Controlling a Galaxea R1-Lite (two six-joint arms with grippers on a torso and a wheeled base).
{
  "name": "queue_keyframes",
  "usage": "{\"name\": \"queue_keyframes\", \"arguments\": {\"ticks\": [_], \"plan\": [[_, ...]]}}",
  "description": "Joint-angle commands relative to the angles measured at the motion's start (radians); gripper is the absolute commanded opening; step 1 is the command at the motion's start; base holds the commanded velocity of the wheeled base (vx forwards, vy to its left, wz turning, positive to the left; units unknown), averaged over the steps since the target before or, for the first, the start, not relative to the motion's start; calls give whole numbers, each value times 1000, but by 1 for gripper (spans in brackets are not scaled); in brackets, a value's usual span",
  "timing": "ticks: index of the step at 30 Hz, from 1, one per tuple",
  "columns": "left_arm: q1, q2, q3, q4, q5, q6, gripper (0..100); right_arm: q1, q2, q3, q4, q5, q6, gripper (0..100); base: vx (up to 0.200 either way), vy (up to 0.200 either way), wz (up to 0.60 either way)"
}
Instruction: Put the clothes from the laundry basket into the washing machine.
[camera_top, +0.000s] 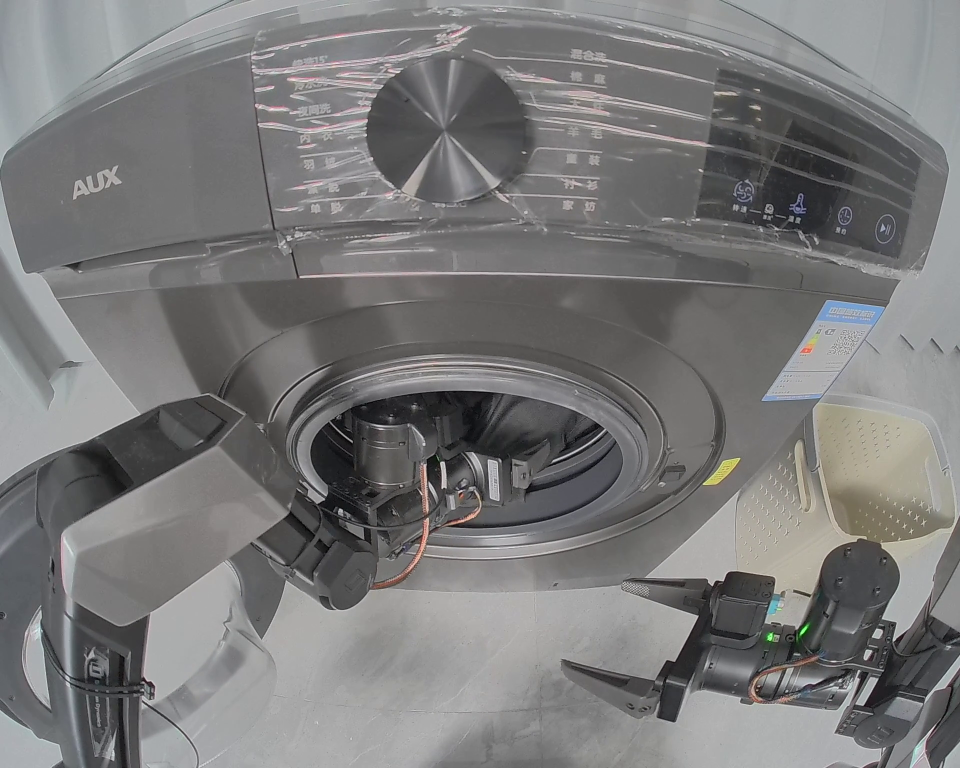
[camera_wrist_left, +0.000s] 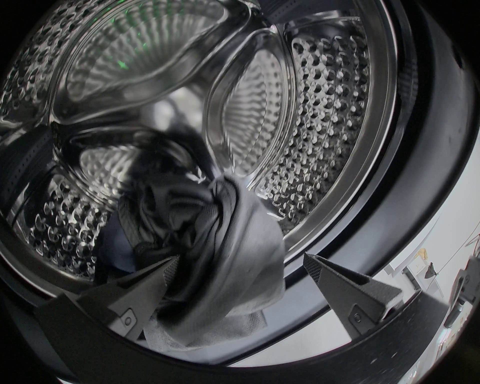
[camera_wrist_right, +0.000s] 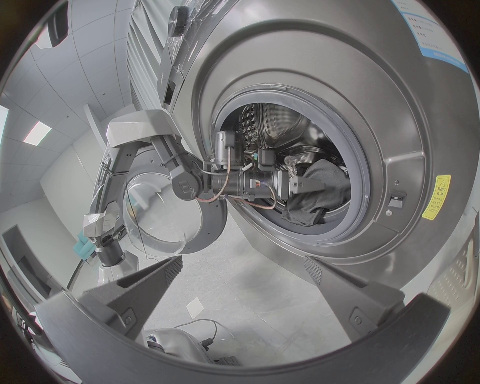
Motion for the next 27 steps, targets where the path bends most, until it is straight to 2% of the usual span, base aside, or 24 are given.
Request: {"name": "queue_keyframes", "arguments": {"ticks": [1,7,8,13,14,18,23,27], "plan": [[3,63,-6,8,0,2,100,1,5,0,-1,1,0,100,0,0,0],[6,123,-73,18,22,5,100,5,17,-1,-1,1,0,100,0,0,0],[7,133,-90,19,28,10,0,5,19,-1,-2,1,0,100,0,0,0],[20,152,-127,25,29,13,0,4,19,-1,-1,1,0,100,0,0,0],[44,219,-254,25,83,13,0,4,19,-3,-2,3,0,100,0,0,0],[81,276,-398,15,146,9,0,4,20,-6,-2,3,0,100,0,0,0],[115,302,-527,-7,189,-8,0,4,25,-7,-2,3,1,100,0,0,0],[116,299,-553,-12,190,-27,0,4,30,-7,-4,4,1,100,0,0,0]]}}
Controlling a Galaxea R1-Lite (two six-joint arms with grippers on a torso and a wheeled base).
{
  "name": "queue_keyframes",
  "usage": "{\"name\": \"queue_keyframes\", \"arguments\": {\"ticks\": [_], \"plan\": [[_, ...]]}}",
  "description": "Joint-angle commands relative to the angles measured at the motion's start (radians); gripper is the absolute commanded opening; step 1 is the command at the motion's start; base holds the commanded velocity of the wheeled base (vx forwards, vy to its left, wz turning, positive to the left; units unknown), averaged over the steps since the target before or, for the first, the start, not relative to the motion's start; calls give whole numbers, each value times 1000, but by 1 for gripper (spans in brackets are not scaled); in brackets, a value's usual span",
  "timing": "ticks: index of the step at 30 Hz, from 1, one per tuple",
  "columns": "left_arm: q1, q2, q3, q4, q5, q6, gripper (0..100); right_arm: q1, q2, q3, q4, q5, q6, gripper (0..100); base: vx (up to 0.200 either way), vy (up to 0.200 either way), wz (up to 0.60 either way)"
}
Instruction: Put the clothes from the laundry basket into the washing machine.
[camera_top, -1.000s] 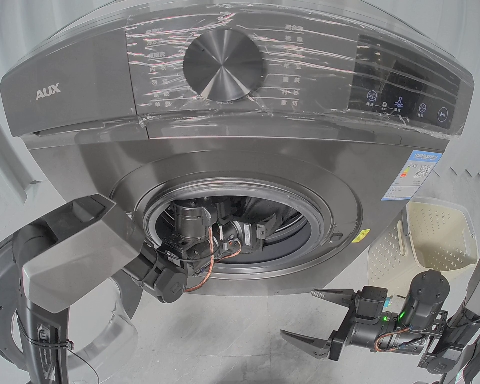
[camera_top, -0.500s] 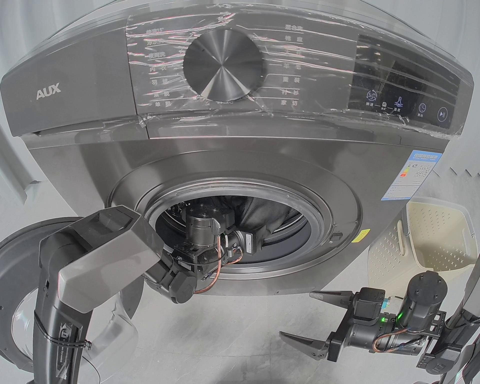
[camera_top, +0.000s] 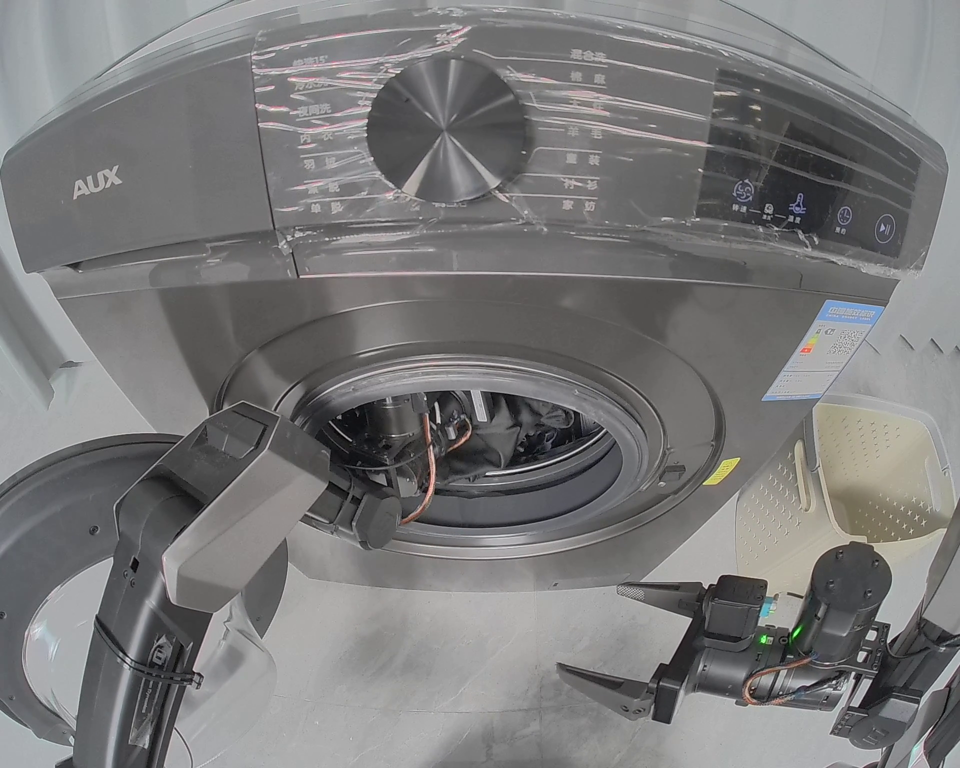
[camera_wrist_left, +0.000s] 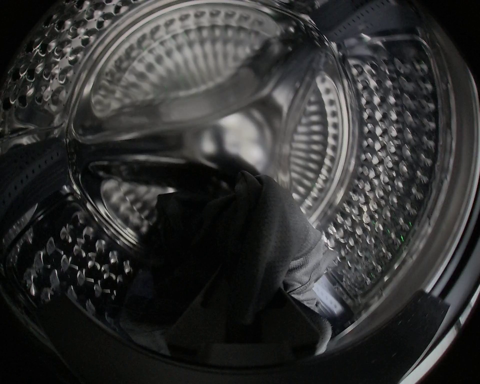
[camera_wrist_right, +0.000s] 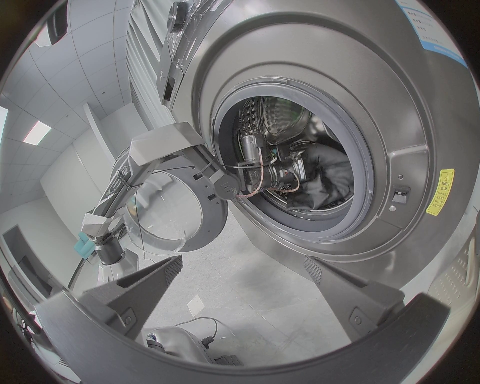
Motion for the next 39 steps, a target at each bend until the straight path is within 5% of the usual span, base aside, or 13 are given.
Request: {"name": "queue_keyframes", "arguments": {"ticks": [1,7,8,22,28,39], "plan": [[28,58,-92,-15,27,-19,0,1,9,-2,-2,2,1,100,0,0,0],[18,51,-44,-27,21,-19,0,-1,9,-3,-2,2,1,100,0,0,0],[13,47,-32,-27,21,-22,100,-1,9,-3,-3,2,1,100,0,0,0],[-56,-113,187,-53,10,-16,100,-4,9,0,-2,2,2,100,0,0,0],[-88,-269,419,-44,26,47,100,-1,1,5,0,1,2,100,0,0,0],[-232,-421,858,-214,-14,53,100,21,-13,54,0,-4,8,100,0,0,0]]}}
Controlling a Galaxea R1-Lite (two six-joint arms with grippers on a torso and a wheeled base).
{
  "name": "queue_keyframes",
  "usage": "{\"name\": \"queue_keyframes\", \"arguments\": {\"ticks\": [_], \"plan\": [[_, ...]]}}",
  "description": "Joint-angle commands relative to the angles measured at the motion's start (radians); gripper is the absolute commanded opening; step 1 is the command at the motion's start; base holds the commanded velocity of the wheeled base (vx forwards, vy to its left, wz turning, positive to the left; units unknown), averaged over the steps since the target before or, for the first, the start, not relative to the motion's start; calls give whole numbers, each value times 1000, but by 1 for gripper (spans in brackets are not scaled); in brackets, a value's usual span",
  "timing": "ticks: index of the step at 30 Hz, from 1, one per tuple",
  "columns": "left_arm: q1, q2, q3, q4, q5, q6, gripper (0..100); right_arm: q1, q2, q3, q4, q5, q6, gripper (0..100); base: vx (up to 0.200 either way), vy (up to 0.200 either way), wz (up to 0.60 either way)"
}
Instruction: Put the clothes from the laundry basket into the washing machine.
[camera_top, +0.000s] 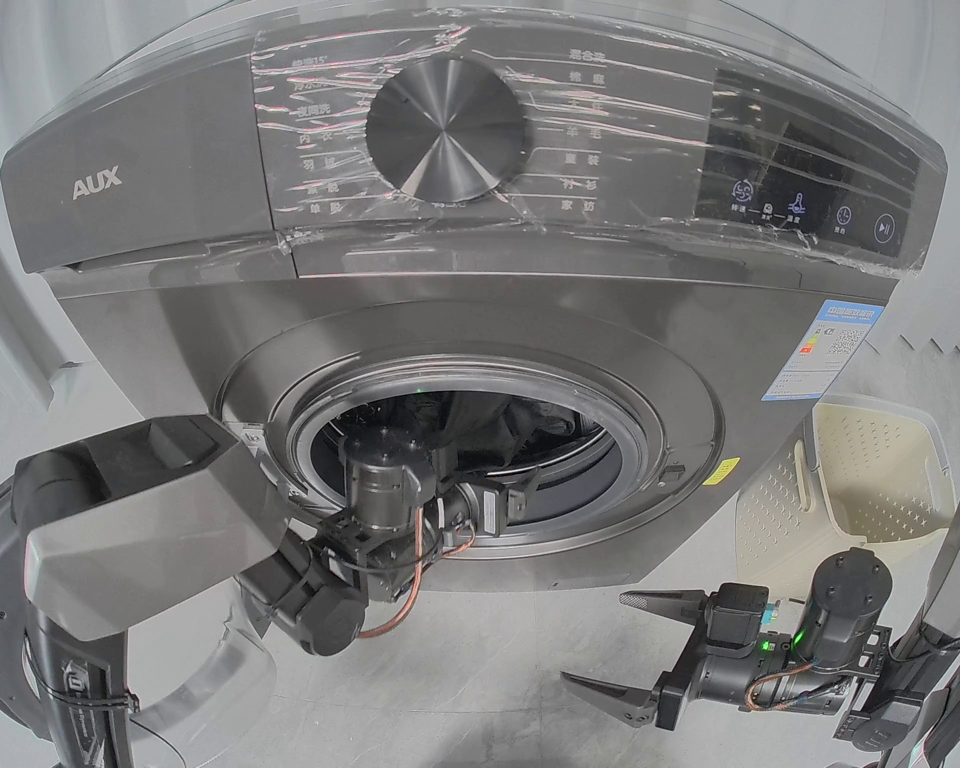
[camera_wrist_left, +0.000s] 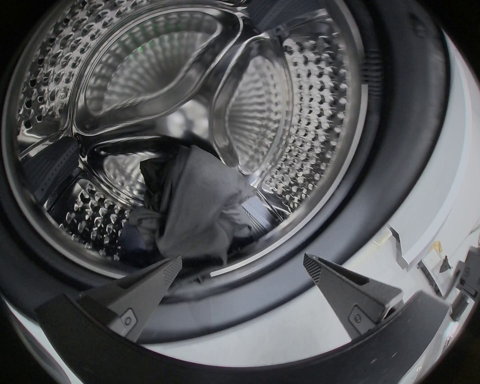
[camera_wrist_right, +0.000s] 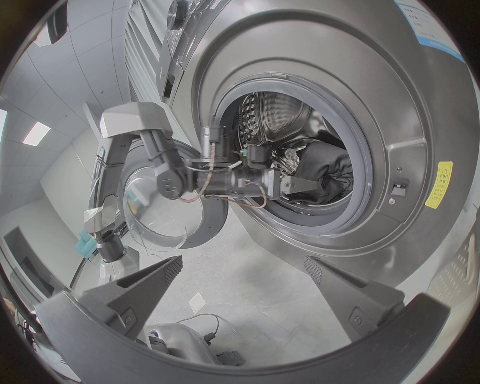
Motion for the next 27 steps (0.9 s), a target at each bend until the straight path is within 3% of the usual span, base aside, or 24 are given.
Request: {"name": "queue_keyframes", "arguments": {"ticks": [1,8,10,16,24,27], "plan": [[-103,-128,246,-134,-12,8,100,16,-22,36,-1,-3,3,100,0,0,0],[-134,-235,449,-298,-13,8,100,10,-89,54,-3,-14,3,100,0,0,0],[-143,-304,515,-347,-7,9,100,2,-138,67,-1,-49,5,100,0,0,0],[-145,-450,644,-361,1,23,100,-29,-275,85,4,-112,26,100,0,0,0],[-140,-668,794,-358,36,34,100,-219,-433,85,50,-124,23,100,0,0,0],[-132,-715,819,-355,36,45,100,-268,-457,85,57,-124,17,100,-200,0,0]]}}
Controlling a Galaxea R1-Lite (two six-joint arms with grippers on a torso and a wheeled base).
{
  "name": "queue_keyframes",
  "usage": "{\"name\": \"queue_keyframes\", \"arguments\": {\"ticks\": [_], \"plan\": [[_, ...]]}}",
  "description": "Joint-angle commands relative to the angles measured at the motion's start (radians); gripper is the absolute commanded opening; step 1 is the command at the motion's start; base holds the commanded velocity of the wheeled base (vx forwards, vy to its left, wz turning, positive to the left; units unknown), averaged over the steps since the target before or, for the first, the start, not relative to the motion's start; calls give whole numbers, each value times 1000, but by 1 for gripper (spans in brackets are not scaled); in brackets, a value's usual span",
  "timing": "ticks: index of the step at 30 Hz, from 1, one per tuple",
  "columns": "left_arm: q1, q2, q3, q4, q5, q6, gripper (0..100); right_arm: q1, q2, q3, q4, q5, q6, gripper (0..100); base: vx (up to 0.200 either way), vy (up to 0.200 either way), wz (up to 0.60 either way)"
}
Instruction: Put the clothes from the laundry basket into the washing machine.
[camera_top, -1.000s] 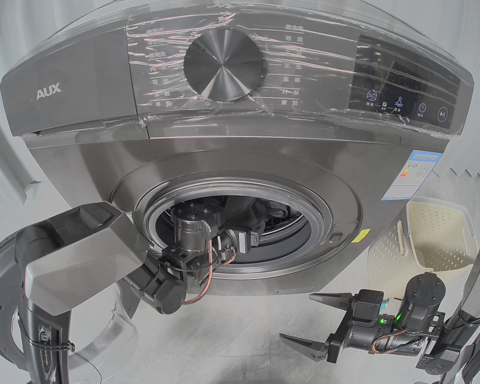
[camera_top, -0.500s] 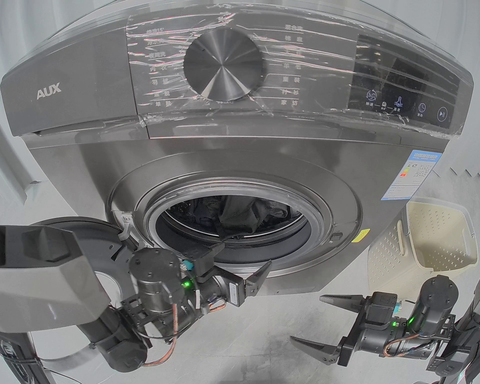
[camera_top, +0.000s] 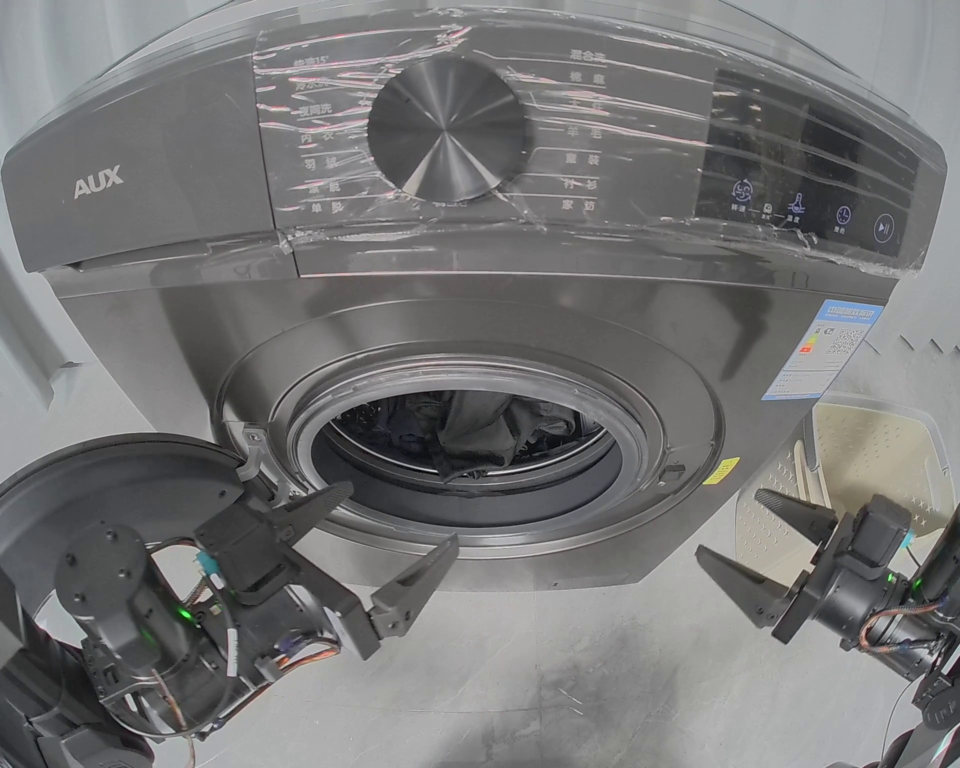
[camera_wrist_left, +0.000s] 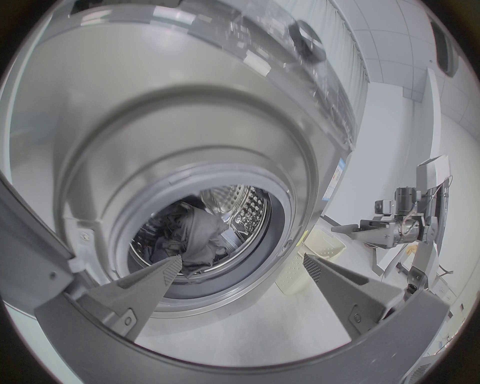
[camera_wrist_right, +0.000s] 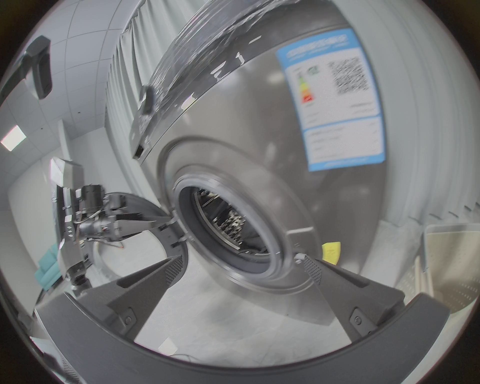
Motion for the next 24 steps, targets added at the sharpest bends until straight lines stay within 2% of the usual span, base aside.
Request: {"name": "queue_keyframes", "arguments": {"ticks": [1,6,9,10,11,12,14,16,19,23,24], "plan": [[12,-156,71,2,7,14,100,-103,-109,18,20,-3,-5,100,-200,0,0],[45,-231,100,16,5,22,100,-149,-167,18,95,-3,-9,100,-200,0,0],[79,-288,133,19,4,42,100,-162,-278,18,245,-6,-12,100,-200,0,0],[79,-288,133,19,4,42,100,-162,-278,18,245,-6,-12,100,-200,0,0],[110,-317,151,25,-2,50,100,-162,-347,18,339,-22,-12,100,-200,0,0],[110,-317,151,25,-2,50,100,-162,-347,18,339,-22,-12,100,-200,0,0],[141,-361,174,34,-7,63,100,-161,-450,18,468,-72,-28,100,-200,0,0],[156,-378,186,42,-7,63,100,-162,-485,18,512,-88,-35,100,-200,0,0],[179,-447,189,102,-6,71,100,-198,-563,18,598,-100,-33,100,-200,0,0],[179,-581,189,264,2,93,100,-267,-678,18,701,-100,-38,100,-200,0,0],[179,-585,189,271,2,94,100,-268,-683,18,707,-100,-38,100,-200,0,0]]}}
